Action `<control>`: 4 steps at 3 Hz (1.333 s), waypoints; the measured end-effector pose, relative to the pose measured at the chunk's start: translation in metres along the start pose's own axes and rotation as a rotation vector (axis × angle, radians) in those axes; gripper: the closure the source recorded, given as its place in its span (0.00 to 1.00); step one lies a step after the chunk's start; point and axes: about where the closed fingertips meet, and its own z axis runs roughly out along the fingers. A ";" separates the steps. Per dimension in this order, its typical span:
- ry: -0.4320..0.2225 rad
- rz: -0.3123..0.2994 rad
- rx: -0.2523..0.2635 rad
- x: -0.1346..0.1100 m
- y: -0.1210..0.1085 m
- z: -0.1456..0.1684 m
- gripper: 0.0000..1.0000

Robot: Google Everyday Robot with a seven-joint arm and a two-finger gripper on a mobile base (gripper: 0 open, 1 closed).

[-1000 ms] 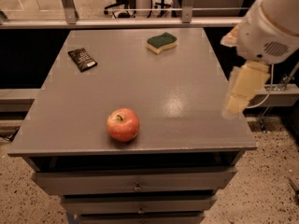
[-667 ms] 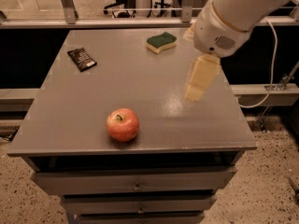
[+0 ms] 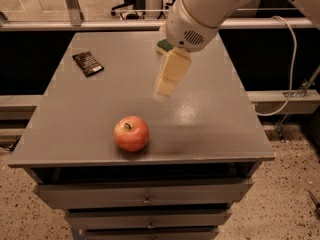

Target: Pick rxbar chocolate

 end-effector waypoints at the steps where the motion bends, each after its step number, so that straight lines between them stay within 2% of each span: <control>1: -0.013 0.040 0.054 -0.005 -0.012 0.005 0.00; 2: -0.060 0.108 0.138 -0.033 -0.069 0.044 0.00; 3: -0.104 0.168 0.150 -0.054 -0.114 0.090 0.00; 4: -0.134 0.222 0.152 -0.076 -0.146 0.137 0.00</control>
Offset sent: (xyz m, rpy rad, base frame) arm 0.1455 0.0804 -0.0084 0.1581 -0.1297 -0.2124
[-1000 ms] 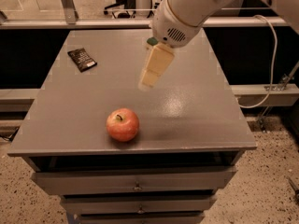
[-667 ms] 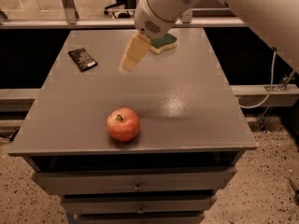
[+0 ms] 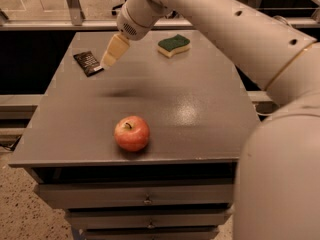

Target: Pick rxbar chocolate

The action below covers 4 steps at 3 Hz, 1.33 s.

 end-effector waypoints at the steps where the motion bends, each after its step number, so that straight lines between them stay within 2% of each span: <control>1: -0.034 0.084 -0.024 -0.018 -0.009 0.059 0.00; 3: -0.073 0.158 -0.072 -0.041 0.000 0.117 0.00; 4: -0.081 0.186 -0.092 -0.045 0.004 0.137 0.00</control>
Offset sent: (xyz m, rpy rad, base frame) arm 0.0638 0.0960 -0.0581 0.1619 0.1089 -0.0645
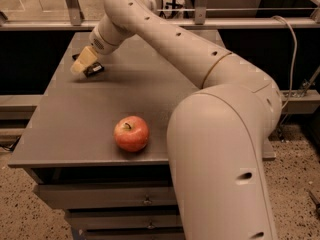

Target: Pick rxbar chocolate

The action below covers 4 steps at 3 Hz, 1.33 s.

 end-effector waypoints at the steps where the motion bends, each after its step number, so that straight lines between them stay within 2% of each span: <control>1: -0.012 0.024 -0.016 0.002 0.002 0.012 0.15; 3: -0.030 0.042 -0.029 0.002 0.005 0.019 0.62; 4: -0.036 0.033 -0.032 0.002 0.006 0.014 0.93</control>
Offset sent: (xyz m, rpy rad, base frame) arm 0.0048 0.0098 -0.0090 0.0663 0.0236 -0.0140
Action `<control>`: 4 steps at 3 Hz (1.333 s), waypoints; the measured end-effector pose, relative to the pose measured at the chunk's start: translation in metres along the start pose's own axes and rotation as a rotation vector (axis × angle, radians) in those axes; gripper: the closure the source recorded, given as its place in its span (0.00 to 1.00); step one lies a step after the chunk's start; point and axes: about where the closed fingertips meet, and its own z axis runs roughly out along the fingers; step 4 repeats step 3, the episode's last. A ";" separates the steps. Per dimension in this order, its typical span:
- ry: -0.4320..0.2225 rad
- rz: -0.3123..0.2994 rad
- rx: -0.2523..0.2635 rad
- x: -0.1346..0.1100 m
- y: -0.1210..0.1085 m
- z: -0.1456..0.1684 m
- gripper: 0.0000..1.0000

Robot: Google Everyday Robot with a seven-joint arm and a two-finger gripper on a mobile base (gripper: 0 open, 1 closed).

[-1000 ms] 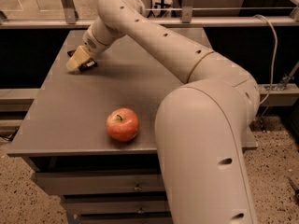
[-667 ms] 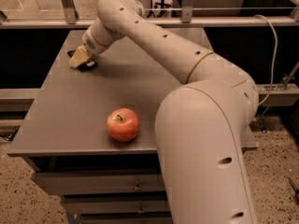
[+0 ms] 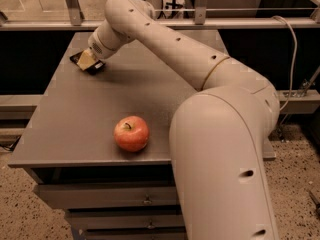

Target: Pick rxbar chocolate

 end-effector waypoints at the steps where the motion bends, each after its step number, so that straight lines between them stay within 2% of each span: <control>1: -0.029 -0.031 -0.003 -0.008 0.001 -0.016 1.00; 2: -0.158 -0.197 0.000 -0.044 0.016 -0.100 1.00; 3: -0.227 -0.277 -0.001 -0.059 0.028 -0.147 1.00; 4: -0.227 -0.277 -0.001 -0.059 0.028 -0.147 1.00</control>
Offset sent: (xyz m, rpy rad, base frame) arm -0.0494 -0.0518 0.1552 0.0922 -0.3127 0.1941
